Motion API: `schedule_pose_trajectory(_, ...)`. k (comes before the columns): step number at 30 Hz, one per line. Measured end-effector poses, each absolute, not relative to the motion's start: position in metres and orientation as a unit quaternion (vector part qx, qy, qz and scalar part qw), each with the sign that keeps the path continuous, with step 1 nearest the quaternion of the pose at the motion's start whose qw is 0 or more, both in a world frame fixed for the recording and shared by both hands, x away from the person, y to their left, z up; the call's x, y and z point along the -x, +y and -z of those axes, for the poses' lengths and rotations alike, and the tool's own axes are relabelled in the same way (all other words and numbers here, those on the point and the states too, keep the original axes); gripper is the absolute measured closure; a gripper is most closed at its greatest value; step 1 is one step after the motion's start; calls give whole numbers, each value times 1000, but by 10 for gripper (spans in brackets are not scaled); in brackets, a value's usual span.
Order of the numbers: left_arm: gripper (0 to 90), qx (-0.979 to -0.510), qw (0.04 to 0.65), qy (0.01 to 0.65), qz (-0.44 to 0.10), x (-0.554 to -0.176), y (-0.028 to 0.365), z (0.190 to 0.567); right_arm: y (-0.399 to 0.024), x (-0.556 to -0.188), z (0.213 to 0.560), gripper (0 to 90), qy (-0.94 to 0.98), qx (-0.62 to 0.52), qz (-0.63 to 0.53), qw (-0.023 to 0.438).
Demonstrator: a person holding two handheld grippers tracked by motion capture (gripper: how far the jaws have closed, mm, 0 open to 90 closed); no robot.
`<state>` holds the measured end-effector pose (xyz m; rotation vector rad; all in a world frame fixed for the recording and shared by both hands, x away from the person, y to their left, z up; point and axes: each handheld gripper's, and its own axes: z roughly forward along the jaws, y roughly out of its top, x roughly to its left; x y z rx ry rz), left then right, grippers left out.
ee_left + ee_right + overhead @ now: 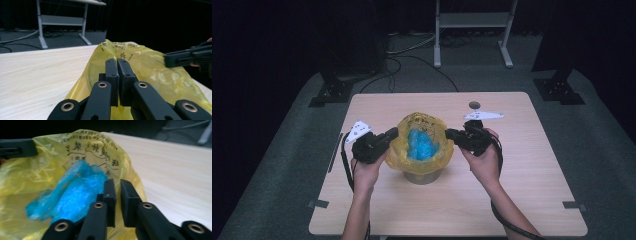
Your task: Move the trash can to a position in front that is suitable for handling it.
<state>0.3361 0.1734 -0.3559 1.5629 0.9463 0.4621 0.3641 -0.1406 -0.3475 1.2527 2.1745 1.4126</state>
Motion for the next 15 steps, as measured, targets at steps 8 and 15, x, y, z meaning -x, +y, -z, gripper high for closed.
schedule_pose_trajectory(8, 880, -663, 608, 398, -177, -336, 172, 354, -132, -363, 331, 900, 752, -421, -480, 163)
schedule_pose_trajectory(15, 878, -658, 636, 380, -139, -335, 162, 354, -117, -353, 317, 900, 754, -390, -514, 120)
